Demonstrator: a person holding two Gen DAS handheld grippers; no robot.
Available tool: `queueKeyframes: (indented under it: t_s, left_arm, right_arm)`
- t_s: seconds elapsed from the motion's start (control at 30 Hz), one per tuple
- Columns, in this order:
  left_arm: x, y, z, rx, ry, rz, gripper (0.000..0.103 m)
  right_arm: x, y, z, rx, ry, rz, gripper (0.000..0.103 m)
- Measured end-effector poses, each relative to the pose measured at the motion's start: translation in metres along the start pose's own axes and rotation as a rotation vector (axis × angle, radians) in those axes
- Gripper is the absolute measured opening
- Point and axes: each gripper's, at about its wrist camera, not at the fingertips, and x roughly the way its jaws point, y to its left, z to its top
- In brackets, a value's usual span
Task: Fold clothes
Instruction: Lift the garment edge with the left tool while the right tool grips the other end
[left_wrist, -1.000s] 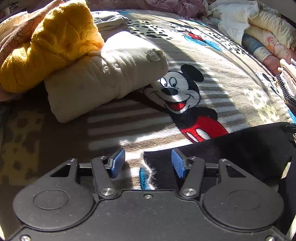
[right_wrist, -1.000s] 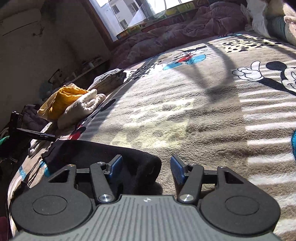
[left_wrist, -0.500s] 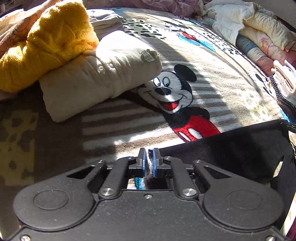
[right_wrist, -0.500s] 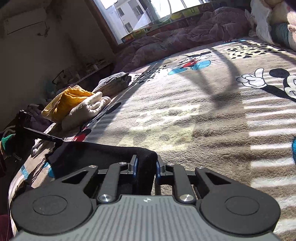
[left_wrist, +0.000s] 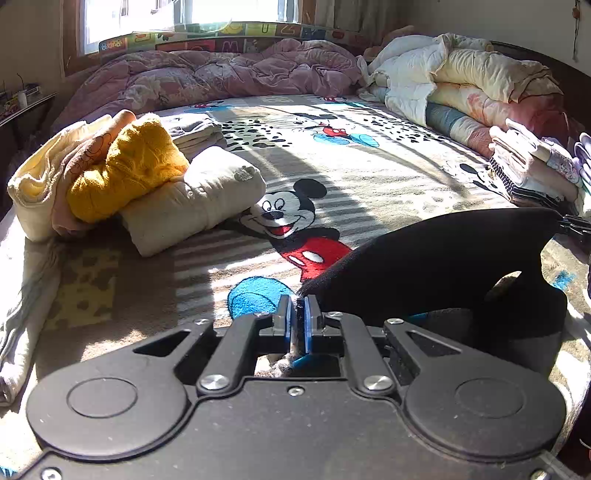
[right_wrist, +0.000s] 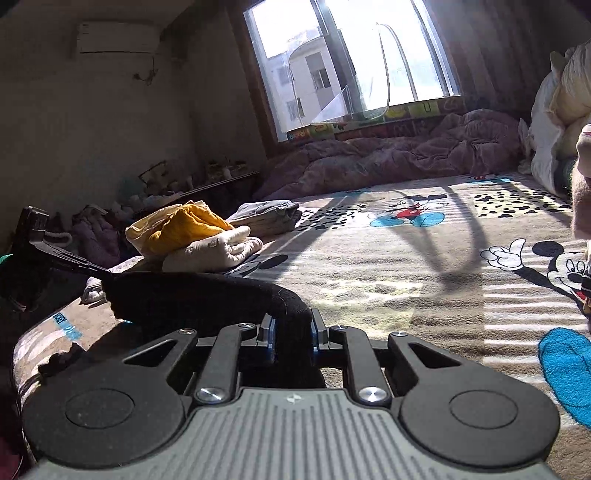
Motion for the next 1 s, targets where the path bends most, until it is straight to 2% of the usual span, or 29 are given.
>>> queueKeyframes:
  t_s: [0.1, 0.23, 0.4, 0.53, 0.57, 0.63, 0.7, 0.73, 0.83, 0.9, 0.93, 1.0]
  left_arm:
    - [-0.026, -0.019, -0.029, 0.050, -0.037, 0.017, 0.005]
    - [-0.049, -0.043, -0.071, 0.140, -0.044, 0.067, 0.005]
    - [-0.060, -0.072, -0.125, 0.272, -0.012, 0.109, 0.005]
    - [-0.060, -0.085, -0.157, 0.316, 0.045, 0.133, 0.006]
    - [-0.063, -0.083, -0.161, 0.268, 0.036, 0.136, 0.006]
    - [-0.078, -0.067, -0.164, 0.048, -0.016, 0.112, 0.008]
    - [-0.090, -0.048, -0.168, -0.187, -0.079, 0.091, 0.017]
    - [-0.094, -0.040, -0.170, -0.301, -0.106, 0.077, 0.020]
    - [-0.093, -0.021, -0.177, -0.610, -0.140, 0.014, 0.022]
    - [-0.090, -0.015, -0.180, -0.780, -0.152, -0.050, 0.023]
    - [-0.089, -0.013, -0.180, -0.854, -0.155, -0.088, 0.029]
    - [-0.085, -0.011, -0.180, -0.999, -0.159, -0.161, 0.048]
  right_arm:
    - [-0.020, 0.016, -0.008, -0.083, -0.017, -0.027, 0.019]
    - [-0.044, 0.036, -0.028, -0.203, 0.008, -0.066, 0.019]
    - [-0.054, 0.069, -0.057, -0.439, 0.119, -0.112, 0.019]
    - [-0.048, 0.082, -0.080, -0.515, 0.234, -0.136, 0.021]
    - [-0.049, 0.084, -0.082, -0.509, 0.250, -0.137, 0.025]
    - [-0.057, 0.089, -0.082, -0.467, 0.251, -0.131, 0.030]
    - [-0.070, 0.090, -0.078, -0.364, 0.228, -0.123, 0.045]
    - [-0.075, 0.090, -0.075, -0.300, 0.214, -0.119, 0.048]
    - [-0.083, 0.075, -0.069, -0.033, 0.172, -0.098, 0.049]
    - [-0.085, 0.055, -0.070, 0.219, 0.154, -0.076, 0.049]
    - [-0.086, 0.046, -0.073, 0.326, 0.135, -0.052, 0.049]
    - [-0.087, 0.032, -0.081, 0.518, 0.092, 0.006, 0.050]
